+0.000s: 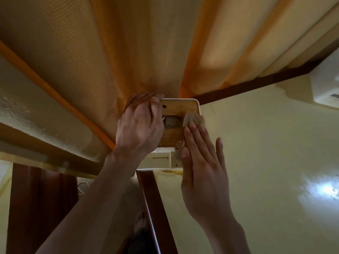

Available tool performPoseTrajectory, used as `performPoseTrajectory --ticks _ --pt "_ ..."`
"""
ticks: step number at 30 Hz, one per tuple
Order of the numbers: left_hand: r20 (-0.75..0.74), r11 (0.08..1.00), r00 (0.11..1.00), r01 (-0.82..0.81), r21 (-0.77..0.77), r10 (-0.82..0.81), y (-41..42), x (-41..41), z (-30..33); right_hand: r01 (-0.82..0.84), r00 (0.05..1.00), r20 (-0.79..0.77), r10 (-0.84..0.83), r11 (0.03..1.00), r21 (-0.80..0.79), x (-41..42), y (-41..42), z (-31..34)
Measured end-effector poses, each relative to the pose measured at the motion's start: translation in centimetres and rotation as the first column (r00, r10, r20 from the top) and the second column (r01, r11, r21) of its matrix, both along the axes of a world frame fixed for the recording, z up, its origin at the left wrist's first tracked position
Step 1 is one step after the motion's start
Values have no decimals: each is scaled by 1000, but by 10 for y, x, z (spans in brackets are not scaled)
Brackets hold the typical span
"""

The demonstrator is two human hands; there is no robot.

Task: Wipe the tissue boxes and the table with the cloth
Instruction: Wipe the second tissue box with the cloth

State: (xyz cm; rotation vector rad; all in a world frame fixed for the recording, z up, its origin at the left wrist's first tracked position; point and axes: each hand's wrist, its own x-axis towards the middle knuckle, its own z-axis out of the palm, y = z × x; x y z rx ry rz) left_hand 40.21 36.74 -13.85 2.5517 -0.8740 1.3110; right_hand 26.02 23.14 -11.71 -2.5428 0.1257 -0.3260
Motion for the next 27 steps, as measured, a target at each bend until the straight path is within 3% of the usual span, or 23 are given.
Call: performPoseTrajectory --ticks 8,19,27 --pt "-91 1000 996 4 1 -4 -2 -1 -6 0 1000 6 0 1000 26 -3 -1 1" --pt "-33 1000 999 24 -7 -24 2 2 -7 -35 997 -70 34 999 -13 63 -15 6" --pt "-17 1000 1000 12 -21 -12 -1 -2 -1 -29 999 -14 29 999 31 5 -8 7"
